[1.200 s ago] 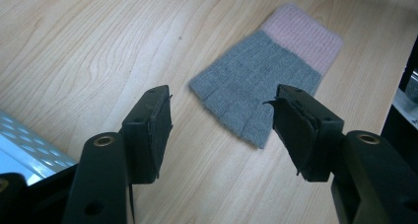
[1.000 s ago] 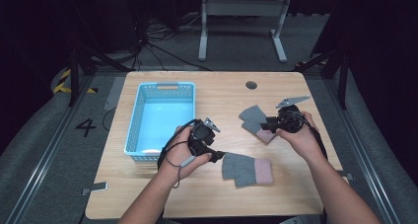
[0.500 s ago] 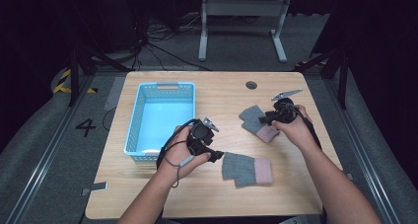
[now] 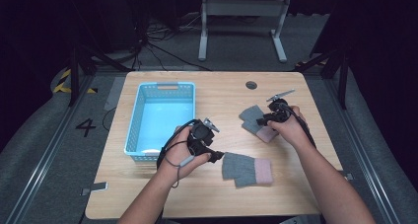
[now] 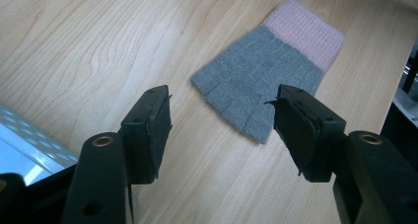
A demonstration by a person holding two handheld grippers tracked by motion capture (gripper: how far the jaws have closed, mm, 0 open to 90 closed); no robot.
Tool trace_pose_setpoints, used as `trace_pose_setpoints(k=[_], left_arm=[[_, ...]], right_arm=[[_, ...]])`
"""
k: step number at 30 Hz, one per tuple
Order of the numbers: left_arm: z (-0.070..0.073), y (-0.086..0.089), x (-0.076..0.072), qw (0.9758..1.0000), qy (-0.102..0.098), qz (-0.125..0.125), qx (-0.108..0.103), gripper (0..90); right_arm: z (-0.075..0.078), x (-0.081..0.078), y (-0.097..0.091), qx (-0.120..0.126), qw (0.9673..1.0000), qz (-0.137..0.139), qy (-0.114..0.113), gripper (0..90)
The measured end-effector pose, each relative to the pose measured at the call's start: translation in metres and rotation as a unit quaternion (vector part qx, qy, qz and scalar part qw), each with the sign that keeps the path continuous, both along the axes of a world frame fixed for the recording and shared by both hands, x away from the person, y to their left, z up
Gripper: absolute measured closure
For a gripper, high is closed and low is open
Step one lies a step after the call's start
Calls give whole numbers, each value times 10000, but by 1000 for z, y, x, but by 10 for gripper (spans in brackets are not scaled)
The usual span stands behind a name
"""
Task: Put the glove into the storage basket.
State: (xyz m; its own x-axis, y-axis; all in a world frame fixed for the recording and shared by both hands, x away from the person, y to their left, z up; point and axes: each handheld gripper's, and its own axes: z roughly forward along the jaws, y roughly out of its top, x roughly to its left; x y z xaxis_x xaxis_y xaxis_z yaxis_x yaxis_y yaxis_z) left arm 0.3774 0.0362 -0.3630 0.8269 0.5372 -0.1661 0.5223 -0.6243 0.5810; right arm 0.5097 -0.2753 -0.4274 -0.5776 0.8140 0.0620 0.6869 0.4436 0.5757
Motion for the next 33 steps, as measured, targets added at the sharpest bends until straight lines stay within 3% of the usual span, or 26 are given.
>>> trace_pose_setpoints(k=[11, 15, 17, 22, 26, 33], left_arm=[[-1, -1, 0, 10000, 3, -28, 28, 394], [-1, -1, 0, 10000, -3, -8, 11, 394], [-1, -1, -1, 10000, -5, -15, 11, 393], [0, -1, -1, 10000, -19, -27, -1, 392], [0, -1, -2, 10000, -23, -30, -4, 391], [2, 0, -2, 10000, -33, -26, -16, 391]], right_arm=[[-8, 1, 5, -207, 9996, -186, 74, 532], [-8, 0, 8, -371, 9993, -86, 5, 618], [-8, 0, 7, -380, 9993, -51, 13, 704], [-7, -1, 9, -401, 9992, -14, 33, 815], [-5, -2, 11, -497, 9988, 3, -3, 841], [6, -7, 12, -428, 9990, 89, -54, 850]])
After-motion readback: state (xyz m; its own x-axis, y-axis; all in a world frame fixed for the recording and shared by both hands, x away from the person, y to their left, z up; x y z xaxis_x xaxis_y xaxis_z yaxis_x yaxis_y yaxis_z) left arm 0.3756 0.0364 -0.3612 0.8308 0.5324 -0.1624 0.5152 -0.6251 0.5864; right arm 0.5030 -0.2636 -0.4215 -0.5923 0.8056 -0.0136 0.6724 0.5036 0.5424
